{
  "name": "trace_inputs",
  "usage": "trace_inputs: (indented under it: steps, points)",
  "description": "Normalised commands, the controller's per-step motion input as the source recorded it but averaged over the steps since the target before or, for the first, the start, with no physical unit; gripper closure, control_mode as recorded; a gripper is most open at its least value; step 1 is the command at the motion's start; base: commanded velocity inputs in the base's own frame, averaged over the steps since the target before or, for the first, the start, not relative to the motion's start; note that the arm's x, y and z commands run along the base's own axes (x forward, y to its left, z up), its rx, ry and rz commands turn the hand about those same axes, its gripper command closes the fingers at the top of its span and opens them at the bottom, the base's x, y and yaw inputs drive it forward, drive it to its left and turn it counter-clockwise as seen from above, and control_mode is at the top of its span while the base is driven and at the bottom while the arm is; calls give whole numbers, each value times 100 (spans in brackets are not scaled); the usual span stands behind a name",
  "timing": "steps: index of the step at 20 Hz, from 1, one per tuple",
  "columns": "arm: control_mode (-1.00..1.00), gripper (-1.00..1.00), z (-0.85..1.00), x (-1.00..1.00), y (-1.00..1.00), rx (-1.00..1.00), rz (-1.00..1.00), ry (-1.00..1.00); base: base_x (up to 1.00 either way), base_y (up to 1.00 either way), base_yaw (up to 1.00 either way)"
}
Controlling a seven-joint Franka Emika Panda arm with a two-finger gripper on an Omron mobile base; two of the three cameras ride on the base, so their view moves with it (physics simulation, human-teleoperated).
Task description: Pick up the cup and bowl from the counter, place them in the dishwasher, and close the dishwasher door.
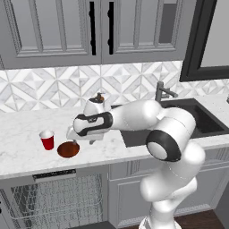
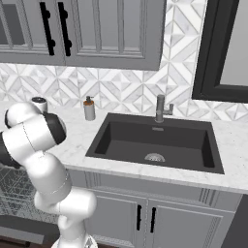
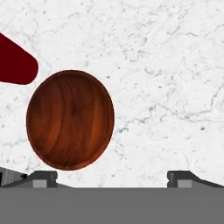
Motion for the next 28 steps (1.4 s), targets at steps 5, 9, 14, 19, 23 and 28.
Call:
trace_inputs:
  steps: [5, 9, 14, 19, 23, 28]
  points:
    - [-100, -100, -19, 24, 0, 0, -2, 0, 0, 0, 0]
    - [-100, -100, -35, 26, 0, 0, -5, 0, 0, 0, 0]
    - [-100, -100, -30, 11, 14, 0, -4, 0, 0, 0, 0]
    - [-100, -100, -10, 3, 8, 0, -1, 0, 0, 0, 0]
    - [-100, -100, 0, 21, 12, 0, -2, 0, 0, 0, 0]
    - [-100, -100, -5, 16, 43, -3, -3, 1, 0, 0, 0]
